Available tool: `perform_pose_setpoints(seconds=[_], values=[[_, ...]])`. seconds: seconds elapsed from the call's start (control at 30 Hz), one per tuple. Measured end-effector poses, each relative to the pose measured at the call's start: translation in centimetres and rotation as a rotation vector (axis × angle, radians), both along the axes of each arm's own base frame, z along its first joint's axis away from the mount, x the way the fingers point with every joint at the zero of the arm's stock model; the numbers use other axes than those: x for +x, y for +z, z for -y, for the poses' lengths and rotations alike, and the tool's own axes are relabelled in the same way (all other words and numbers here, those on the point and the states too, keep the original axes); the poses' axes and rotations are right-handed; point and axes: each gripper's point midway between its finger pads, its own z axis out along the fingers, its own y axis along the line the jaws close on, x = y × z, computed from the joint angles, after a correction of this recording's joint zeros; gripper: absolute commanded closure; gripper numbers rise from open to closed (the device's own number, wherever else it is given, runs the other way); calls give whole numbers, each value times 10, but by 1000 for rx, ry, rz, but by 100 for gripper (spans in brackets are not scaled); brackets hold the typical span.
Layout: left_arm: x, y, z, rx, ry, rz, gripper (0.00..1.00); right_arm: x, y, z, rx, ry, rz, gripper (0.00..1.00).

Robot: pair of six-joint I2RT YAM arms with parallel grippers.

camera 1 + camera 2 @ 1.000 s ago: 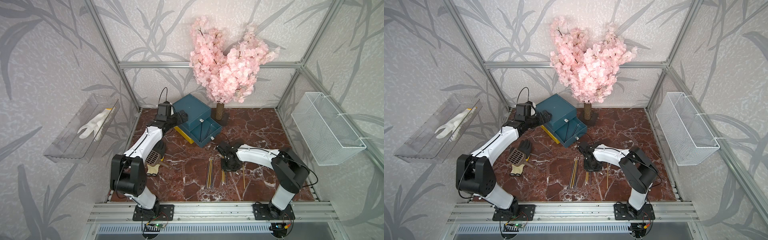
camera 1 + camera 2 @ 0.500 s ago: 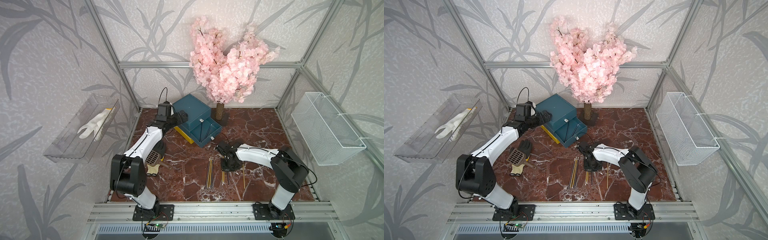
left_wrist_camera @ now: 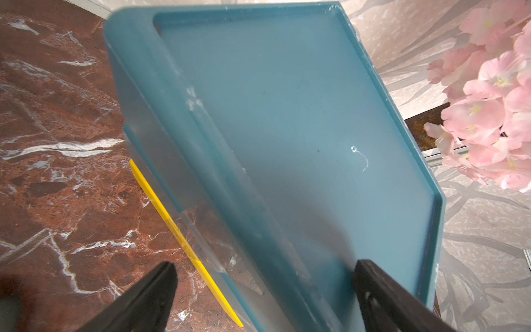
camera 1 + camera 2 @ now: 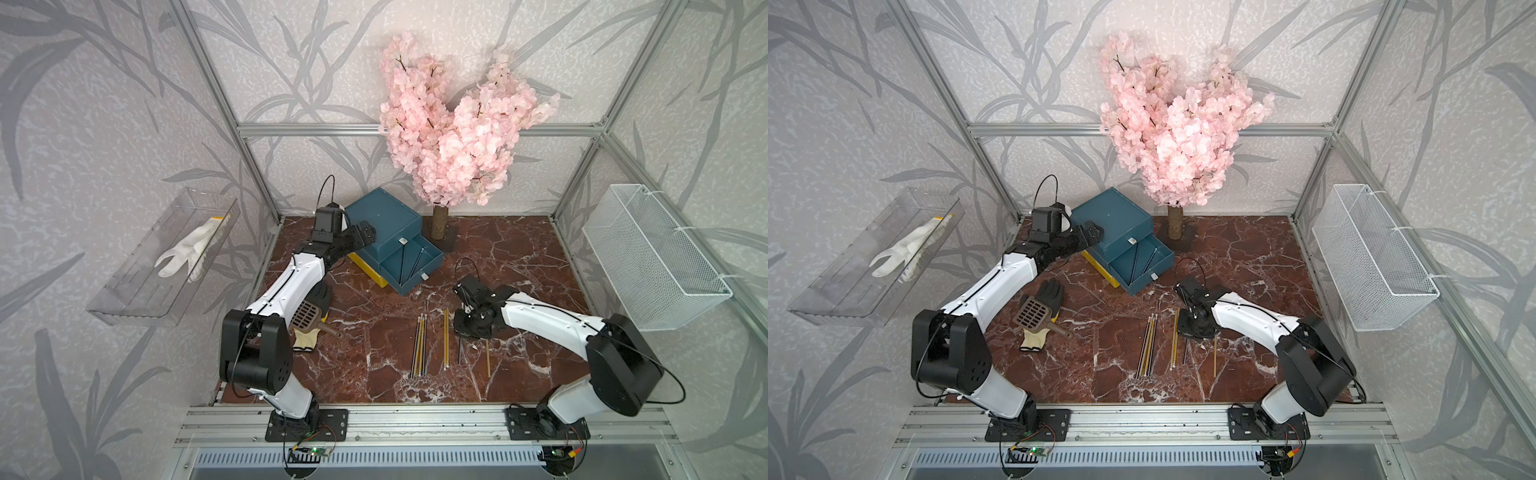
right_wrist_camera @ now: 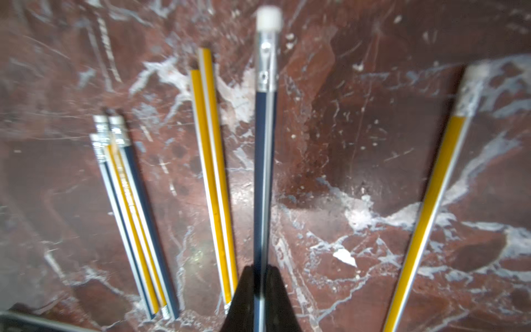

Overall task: Please place the pencils in the drawer according to their color
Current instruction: Pick up the pencil from the center of the board, then place the pencil in the drawer.

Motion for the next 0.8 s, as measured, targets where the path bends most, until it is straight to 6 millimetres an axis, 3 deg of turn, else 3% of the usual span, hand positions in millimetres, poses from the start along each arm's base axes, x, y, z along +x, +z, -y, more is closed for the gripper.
perform_pose_setpoints(seconds=[0.27,0.53,0.8], values=[[0,0,0,0,0,-2,0,25,44,-24,214,-77,63,100],[-1,0,0,1,1,-3,0,89,114,-84,446,-84,185,100],[-1,0,0,0,0,-3,0,147,137,-117,524,-104,246,100]])
